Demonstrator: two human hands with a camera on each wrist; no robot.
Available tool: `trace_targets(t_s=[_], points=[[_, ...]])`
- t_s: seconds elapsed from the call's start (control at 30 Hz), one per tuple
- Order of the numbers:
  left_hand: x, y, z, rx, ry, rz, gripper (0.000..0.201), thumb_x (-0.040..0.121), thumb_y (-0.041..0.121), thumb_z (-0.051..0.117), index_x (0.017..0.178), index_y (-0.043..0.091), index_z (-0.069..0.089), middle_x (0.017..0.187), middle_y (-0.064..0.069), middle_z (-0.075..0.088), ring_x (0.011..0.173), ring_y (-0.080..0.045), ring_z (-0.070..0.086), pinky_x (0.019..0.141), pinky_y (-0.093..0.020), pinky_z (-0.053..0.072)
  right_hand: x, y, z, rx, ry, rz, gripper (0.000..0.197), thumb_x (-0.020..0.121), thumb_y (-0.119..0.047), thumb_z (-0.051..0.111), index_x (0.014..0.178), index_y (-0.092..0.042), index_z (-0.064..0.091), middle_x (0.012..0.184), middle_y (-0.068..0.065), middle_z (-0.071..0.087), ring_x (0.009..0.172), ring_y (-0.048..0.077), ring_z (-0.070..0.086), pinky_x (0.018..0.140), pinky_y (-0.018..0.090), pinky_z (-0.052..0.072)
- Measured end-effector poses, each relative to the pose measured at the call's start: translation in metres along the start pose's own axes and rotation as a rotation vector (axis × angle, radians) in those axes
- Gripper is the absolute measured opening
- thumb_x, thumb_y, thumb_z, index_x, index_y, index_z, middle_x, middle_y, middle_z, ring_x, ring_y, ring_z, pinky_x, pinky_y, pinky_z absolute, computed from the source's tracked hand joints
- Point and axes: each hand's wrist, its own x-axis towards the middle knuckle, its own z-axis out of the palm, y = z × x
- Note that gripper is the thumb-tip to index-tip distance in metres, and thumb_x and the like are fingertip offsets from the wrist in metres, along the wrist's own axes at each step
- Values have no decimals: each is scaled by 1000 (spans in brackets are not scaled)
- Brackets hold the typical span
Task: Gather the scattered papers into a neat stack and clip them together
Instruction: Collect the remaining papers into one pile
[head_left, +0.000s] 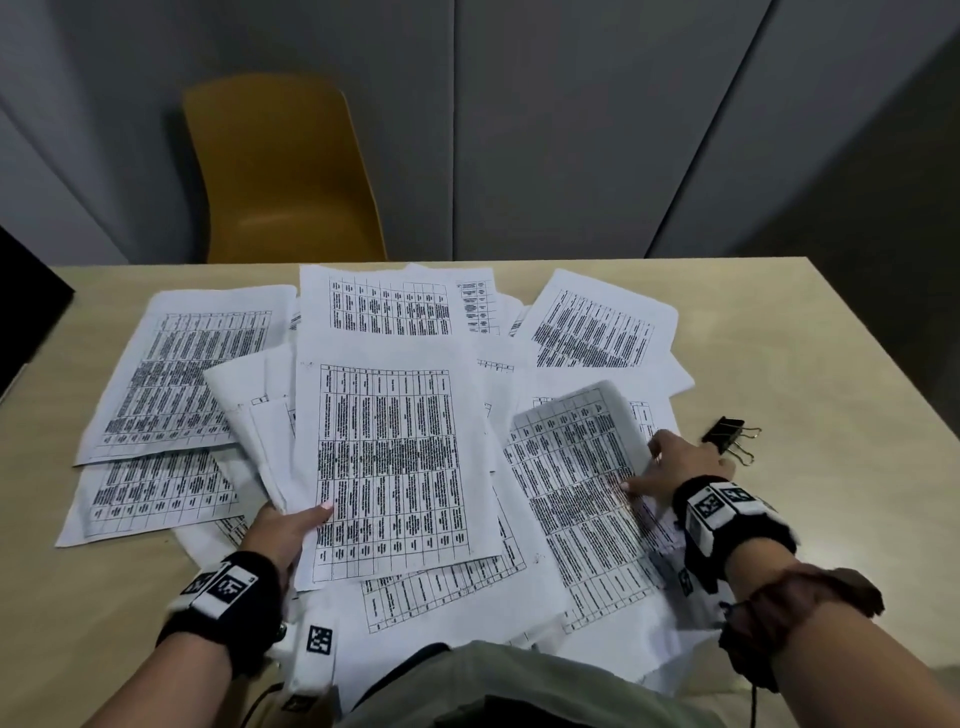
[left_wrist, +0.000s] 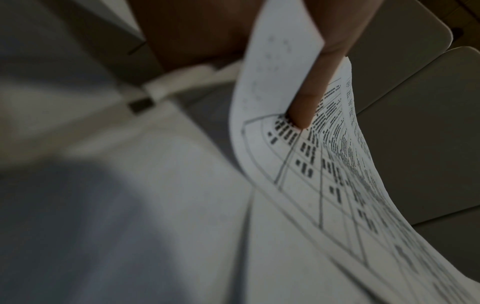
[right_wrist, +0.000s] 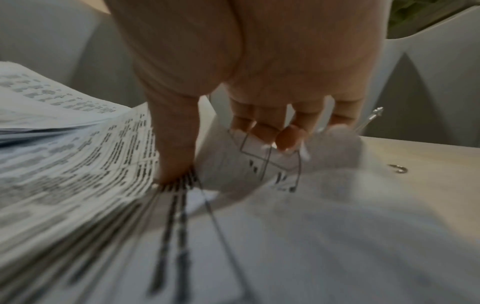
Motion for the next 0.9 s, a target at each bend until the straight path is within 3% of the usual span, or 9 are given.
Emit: trace_targets(t_s=[0.17, 0.3, 0.4, 0.47, 0.57, 0.67, 0.73, 0.83, 0.9], points=[[1, -2, -2, -1, -20, -4, 43, 78, 17, 71, 113, -3, 55, 109, -19, 64, 106, -35, 57, 96, -41, 39, -13, 9, 11, 183, 141, 150, 63, 59, -49, 80, 114, -28, 56, 132, 17, 37, 124, 38, 32, 102, 49, 31], [-1, -1, -1, -6, -15, 4, 45, 80, 18, 70, 116, -3, 53, 113, -21, 61, 107, -35, 54, 91, -38, 37, -24, 12, 20, 500, 87, 302, 98, 59, -36, 86, 138, -24, 29, 135, 24, 27, 119, 47, 39, 98, 52, 38], [-7, 3, 1, -16, -25, 35, 40, 83, 12, 66, 116, -6, 53, 112, -17, 61, 101, -31, 53, 89, -33, 35, -28, 6, 21, 687, 101, 269, 111, 62, -16, 85, 145, -23, 12, 135, 25, 36, 109, 46, 53, 92, 50, 45], [-16, 9, 4, -30, -41, 49, 35, 86, 4, 61, 117, -8, 52, 107, -14, 58, 97, -26, 51, 87, -30, 34, -27, 2, 22, 813, 111, 268, 103, 62, -10, 84, 142, -19, 19, 130, 24, 49, 109, 42, 56, 90, 47, 48], [-19, 10, 6, -17, -19, 65, 35, 85, 1, 60, 117, -12, 52, 104, -17, 59, 94, -26, 51, 85, -29, 35, -26, 4, 23, 951, -52, 249, 78, 62, -18, 85, 126, -4, 44, 115, 22, 61, 96, 36, 62, 77, 42, 54], [-14, 6, 3, -8, 6, 48, 36, 83, 5, 64, 113, -10, 54, 110, -24, 63, 91, -28, 54, 85, -31, 37, -31, 9, 23, 997, -93, 155, 55, 65, -11, 82, 113, 0, 57, 96, 20, 65, 82, 32, 63, 78, 43, 55], [-12, 6, 2, -3, 0, 40, 34, 82, 5, 65, 110, -11, 54, 109, -23, 63, 90, -29, 55, 85, -32, 39, -37, 6, 24, 961, -107, 70, 45, 66, -4, 80, 105, 1, 59, 86, 17, 64, 73, 29, 61, 71, 38, 54], [-12, 6, 3, 5, -5, 53, 34, 83, 4, 64, 111, -11, 54, 107, -24, 62, 92, -30, 55, 88, -34, 39, -45, -3, 26, 772, -137, 23, 32, 70, -9, 79, 94, 0, 59, 72, 9, 60, 62, 21, 55, 57, 24, 43], [-12, 6, 3, -2, 1, 58, 35, 82, 6, 65, 111, -9, 54, 106, -22, 63, 93, -31, 56, 88, -34, 40, -48, -6, 23, 693, -48, 2, 25, 76, -8, 72, 97, 0, 61, 74, 10, 59, 65, 22, 53, 57, 23, 38]])
